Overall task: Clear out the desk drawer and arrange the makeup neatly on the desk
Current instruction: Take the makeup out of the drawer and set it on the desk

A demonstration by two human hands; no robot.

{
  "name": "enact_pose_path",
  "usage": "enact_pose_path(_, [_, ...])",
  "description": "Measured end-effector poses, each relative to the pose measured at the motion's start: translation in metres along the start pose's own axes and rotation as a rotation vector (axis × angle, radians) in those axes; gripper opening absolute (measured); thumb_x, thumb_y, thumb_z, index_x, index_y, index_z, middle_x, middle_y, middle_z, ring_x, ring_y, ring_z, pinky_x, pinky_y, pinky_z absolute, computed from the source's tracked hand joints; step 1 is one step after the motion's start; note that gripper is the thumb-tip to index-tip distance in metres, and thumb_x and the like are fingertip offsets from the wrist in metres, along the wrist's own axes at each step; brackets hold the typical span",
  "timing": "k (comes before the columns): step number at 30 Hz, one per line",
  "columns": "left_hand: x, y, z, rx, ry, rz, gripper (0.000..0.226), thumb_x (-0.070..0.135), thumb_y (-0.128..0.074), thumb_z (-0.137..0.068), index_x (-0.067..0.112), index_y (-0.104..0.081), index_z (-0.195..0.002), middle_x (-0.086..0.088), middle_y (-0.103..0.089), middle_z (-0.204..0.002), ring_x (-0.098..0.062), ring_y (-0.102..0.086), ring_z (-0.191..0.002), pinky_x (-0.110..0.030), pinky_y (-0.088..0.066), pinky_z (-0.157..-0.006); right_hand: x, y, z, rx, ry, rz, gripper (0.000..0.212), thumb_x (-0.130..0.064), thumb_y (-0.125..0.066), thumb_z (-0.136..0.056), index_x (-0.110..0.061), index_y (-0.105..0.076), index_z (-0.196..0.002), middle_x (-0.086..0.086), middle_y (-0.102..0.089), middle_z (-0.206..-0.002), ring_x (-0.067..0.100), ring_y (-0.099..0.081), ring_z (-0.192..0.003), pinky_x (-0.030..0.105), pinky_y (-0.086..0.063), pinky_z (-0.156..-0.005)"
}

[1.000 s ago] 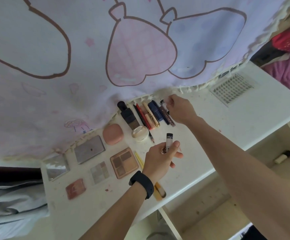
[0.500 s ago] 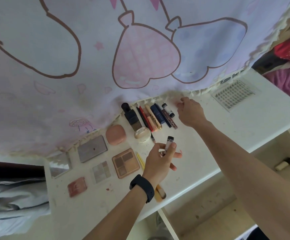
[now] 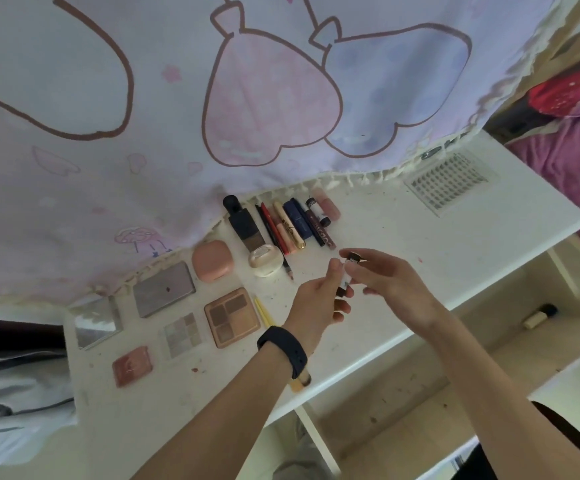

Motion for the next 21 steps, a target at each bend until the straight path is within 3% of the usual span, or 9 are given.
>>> enact_pose_path(3, [0.003,-0.010,-0.004,0.025,-0.083,-0.205,0.060,0.062,-0.031,-0.100,0.019,-0.071,-0.106,0.009,-0.072,-0.085,-0.008,-0.064,-0.076,-0.026,-0.049,-0.073,0.007,0.020,-0.009,0.150,0.027,-0.080,0.028,-0.038,-0.069,-0.094,-0.033,-0.070,-0.122,-0.008,-0.077,-0.103,0.009,-0.072,-0.095,0.031,-0.055,-0.085])
enact_pose_path(5, [0.013,-0.010,-0.007,0.128,-0.323,-0.601,0.049,0.056,-0.030,-0.103,0.025,-0.065,-0.117,0.008,-0.068,-0.112,-0.011,-0.059,-0.106,-0.029,-0.047,-0.089,0.011,0.038,-0.025,0.278,0.009,-0.165,0.030,-0.031,-0.066,-0.097,-0.028,-0.067,-0.127,-0.001,-0.076,-0.102,0.012,-0.073,-0.091,0.027,-0.059,-0.078])
enact_pose_path(6, [0.019,-0.012,-0.009,0.181,-0.447,-0.842,0.043,0.051,-0.033,-0.103,0.027,-0.059,-0.128,0.005,-0.061,-0.129,-0.015,-0.050,-0.122,-0.031,-0.045,-0.098,0.014,0.046,-0.035,0.339,-0.013,-0.165,0.032,-0.029,-0.064,-0.098,-0.025,-0.064,-0.130,0.004,-0.074,-0.103,0.015,-0.073,-0.087,0.025,-0.058,-0.072])
enact_pose_path(8, [0.019,-0.022,-0.015,0.152,-0.621,-1.222,0.053,0.047,-0.037,-0.103,0.024,-0.036,-0.150,-0.003,-0.036,-0.157,-0.022,-0.025,-0.146,-0.038,-0.032,-0.116,0.016,0.059,-0.058,0.423,-0.068,-0.007,0.039,-0.028,-0.059,-0.100,-0.021,-0.055,-0.139,0.008,-0.069,-0.109,0.020,-0.072,-0.085,0.027,-0.056,-0.063])
enact_pose_path(11, [-0.007,-0.033,-0.035,-0.065,-0.664,-1.557,0.064,0.050,-0.027,-0.104,0.028,-0.001,-0.159,-0.001,0.011,-0.167,-0.023,0.011,-0.153,-0.047,0.001,-0.124,0.007,0.066,-0.090,0.457,-0.098,0.241,0.045,-0.028,-0.056,-0.100,-0.019,-0.042,-0.142,0.003,-0.063,-0.116,0.026,-0.068,-0.093,0.029,-0.051,-0.061])
enact_pose_path(13, [-0.025,-0.032,-0.046,-0.125,-0.637,-1.652,0.065,0.052,-0.019,-0.104,0.034,0.015,-0.157,0.003,0.029,-0.162,-0.022,0.027,-0.149,-0.048,0.013,-0.120,-0.002,0.063,-0.108,0.445,-0.075,0.303,0.041,-0.026,-0.062,-0.096,-0.014,-0.044,-0.132,0.004,-0.063,-0.114,0.028,-0.066,-0.097,0.036,-0.054,-0.069])
enact_pose_path(16, [-0.034,-0.029,-0.051,-0.094,-0.642,-1.684,0.065,0.054,-0.013,-0.104,0.035,0.026,-0.152,0.005,0.037,-0.158,-0.019,0.037,-0.144,-0.045,0.023,-0.116,-0.014,0.055,-0.130,0.425,-0.057,0.425,0.037,-0.029,-0.068,-0.091,-0.014,-0.057,-0.122,0.004,-0.067,-0.111,0.027,-0.065,-0.100,0.043,-0.056,-0.086])
enact_pose_path(21, [-0.034,-0.028,-0.052,-0.094,-0.627,-1.678,0.064,0.054,-0.010,-0.103,0.037,0.030,-0.150,0.007,0.042,-0.156,-0.016,0.041,-0.142,-0.043,0.026,-0.115,-0.018,0.038,-0.145,0.342,0.022,0.448,0.034,-0.030,-0.066,-0.095,-0.016,-0.067,-0.125,-0.001,-0.071,-0.116,0.015,-0.066,-0.106,0.024,-0.049,-0.095])
Point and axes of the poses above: each hand's wrist, its own z-axis away from the middle knuckle, its own y-axis out of the back of the hand, x = y × z, the point moved 8 cm from there along -z, towards the middle knuckle
